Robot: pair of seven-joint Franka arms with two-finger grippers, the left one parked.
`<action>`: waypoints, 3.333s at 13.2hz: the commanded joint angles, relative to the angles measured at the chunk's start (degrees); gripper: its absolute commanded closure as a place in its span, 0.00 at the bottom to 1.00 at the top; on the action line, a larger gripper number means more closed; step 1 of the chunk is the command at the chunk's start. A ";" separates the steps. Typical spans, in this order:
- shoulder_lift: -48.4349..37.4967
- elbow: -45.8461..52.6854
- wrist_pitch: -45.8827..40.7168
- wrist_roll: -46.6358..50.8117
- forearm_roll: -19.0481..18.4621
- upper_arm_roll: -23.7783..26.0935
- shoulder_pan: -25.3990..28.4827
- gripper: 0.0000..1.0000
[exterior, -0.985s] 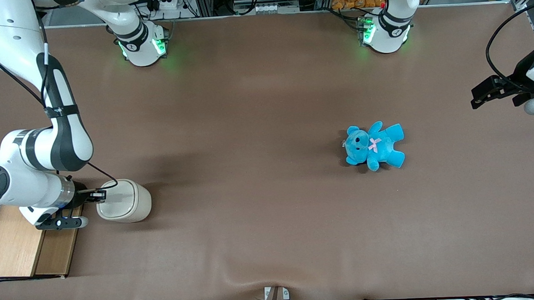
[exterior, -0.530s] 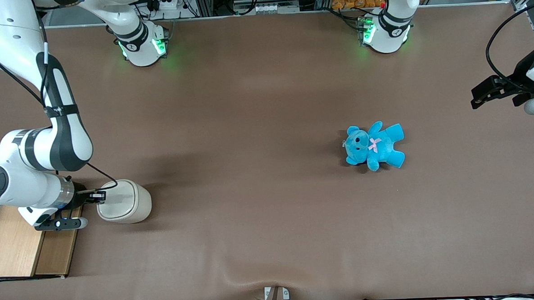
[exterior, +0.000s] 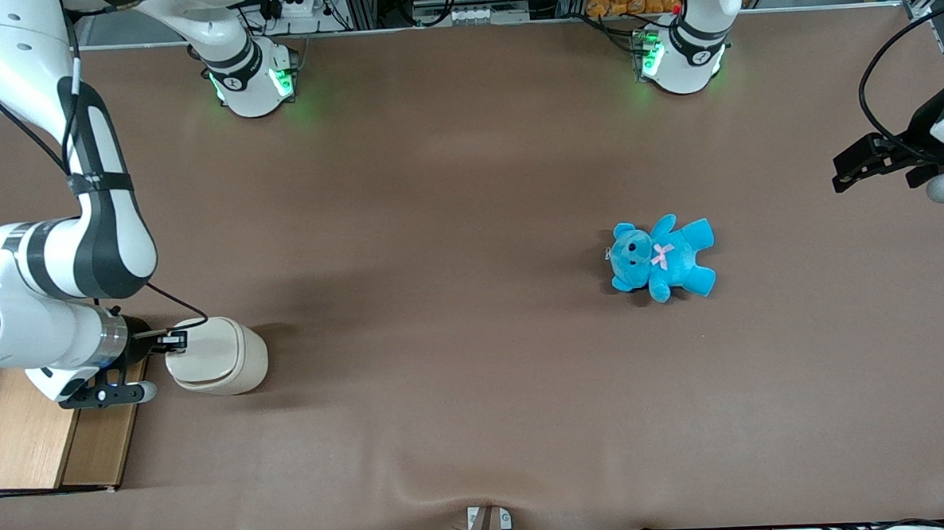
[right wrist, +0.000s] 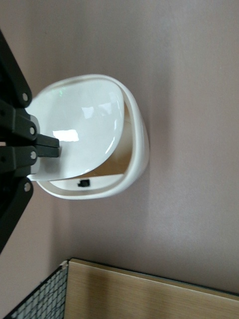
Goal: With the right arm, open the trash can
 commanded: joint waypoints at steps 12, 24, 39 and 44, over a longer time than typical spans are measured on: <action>-7.92 5.50 -13.29 3.94 3.92 0.28 0.51 0.00; -29.28 -4.42 -19.79 4.18 1.38 -0.60 -2.32 0.00; -29.46 -1.79 -20.67 4.26 -0.82 -0.42 -2.05 0.00; -29.46 -1.79 -20.67 3.56 -0.82 -0.42 -2.23 0.00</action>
